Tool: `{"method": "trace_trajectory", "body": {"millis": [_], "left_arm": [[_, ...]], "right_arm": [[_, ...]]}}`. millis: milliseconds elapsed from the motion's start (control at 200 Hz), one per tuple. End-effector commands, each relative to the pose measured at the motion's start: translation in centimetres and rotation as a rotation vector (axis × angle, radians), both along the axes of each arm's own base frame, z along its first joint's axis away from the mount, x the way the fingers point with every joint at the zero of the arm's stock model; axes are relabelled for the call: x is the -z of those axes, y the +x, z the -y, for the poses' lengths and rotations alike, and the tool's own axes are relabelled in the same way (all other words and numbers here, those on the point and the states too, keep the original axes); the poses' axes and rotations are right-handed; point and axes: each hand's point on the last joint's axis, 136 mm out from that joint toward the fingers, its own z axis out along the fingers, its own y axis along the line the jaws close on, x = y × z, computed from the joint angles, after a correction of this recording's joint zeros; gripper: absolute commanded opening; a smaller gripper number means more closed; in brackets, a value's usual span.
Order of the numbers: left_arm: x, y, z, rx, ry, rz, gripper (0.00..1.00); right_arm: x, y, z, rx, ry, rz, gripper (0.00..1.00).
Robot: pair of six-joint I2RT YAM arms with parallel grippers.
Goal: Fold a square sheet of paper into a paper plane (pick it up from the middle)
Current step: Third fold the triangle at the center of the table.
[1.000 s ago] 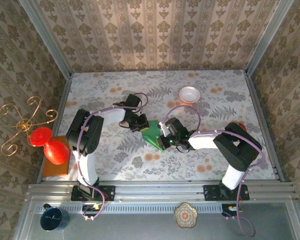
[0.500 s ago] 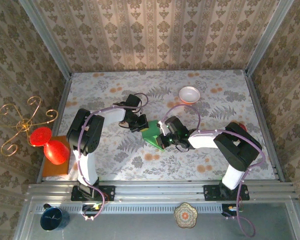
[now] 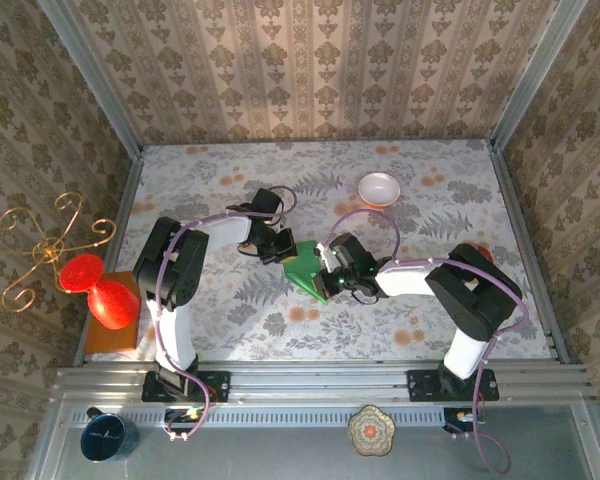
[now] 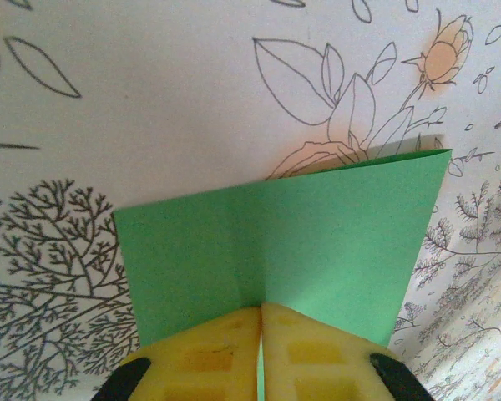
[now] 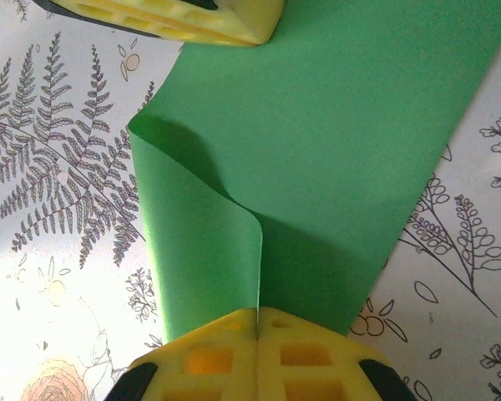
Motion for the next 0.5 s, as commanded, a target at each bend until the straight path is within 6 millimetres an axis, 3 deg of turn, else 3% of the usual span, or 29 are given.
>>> {"method": "trace_trajectory", "body": {"millis": [0,320,495], "left_arm": [[1.5,-1.1,-0.4,0.027,0.047,-0.044,0.12],[0.9,-1.0,-0.3,0.026,0.037,-0.033,0.12],[-1.9,-0.1,0.0,0.017,0.013,0.030,0.13]], "right_arm": [[0.4,0.3,0.0,0.002,-0.012,-0.022,0.02],[1.0,0.1,0.2,0.005,-0.029,-0.044,0.02],[1.6,-0.3,0.7,0.007,-0.058,-0.064,0.02]]}}
